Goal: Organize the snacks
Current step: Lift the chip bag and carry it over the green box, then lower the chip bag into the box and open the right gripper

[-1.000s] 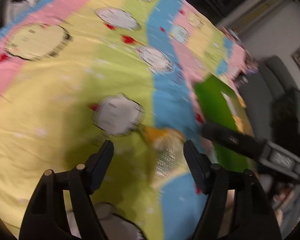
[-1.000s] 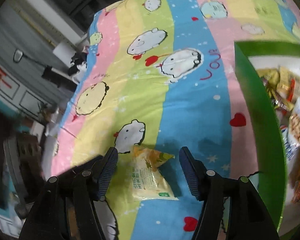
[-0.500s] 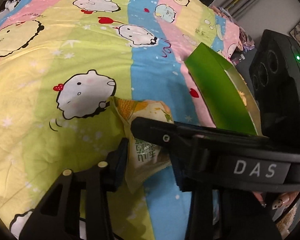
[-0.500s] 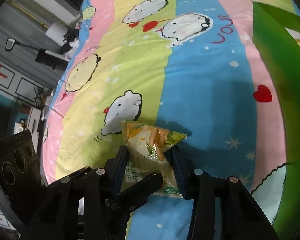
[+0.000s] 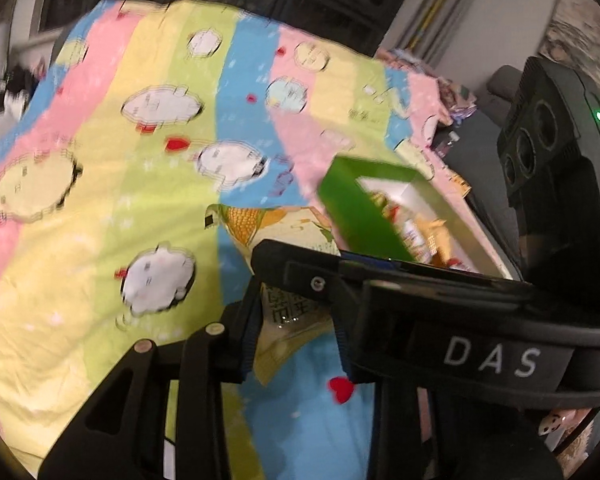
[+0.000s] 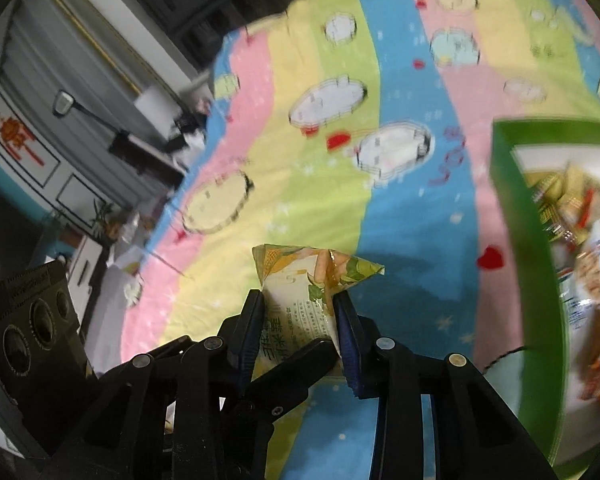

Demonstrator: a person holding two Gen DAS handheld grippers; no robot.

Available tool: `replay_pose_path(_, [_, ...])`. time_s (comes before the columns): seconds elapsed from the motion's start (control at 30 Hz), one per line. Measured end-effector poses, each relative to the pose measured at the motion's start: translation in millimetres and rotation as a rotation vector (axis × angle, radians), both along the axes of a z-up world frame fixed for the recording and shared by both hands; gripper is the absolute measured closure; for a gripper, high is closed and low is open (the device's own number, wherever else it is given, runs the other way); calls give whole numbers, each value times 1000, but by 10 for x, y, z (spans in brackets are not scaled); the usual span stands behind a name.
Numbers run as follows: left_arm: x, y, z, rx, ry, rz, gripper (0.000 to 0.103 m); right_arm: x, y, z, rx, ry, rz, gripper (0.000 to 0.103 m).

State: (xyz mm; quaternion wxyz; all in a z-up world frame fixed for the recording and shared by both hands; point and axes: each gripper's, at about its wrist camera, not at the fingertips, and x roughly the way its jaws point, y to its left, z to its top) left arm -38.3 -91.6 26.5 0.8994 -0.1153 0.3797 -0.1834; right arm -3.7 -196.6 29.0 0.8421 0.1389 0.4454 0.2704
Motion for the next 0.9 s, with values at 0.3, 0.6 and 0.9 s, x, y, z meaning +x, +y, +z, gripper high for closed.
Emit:
replay_pose_path(0.3, [-14, -545, 433, 24, -130, -82, 72, -181, -566, 458, 38, -157, -128, 65])
replay_pose_path(0.6, [122, -1191, 519, 39, -161, -184, 72, -173, -1207, 531, 47, -191, -257, 65])
replay_pose_path(0.9, [505, -1723, 170, 24, -18, -278, 72, 40, -1717, 201, 28, -72, -375, 65])
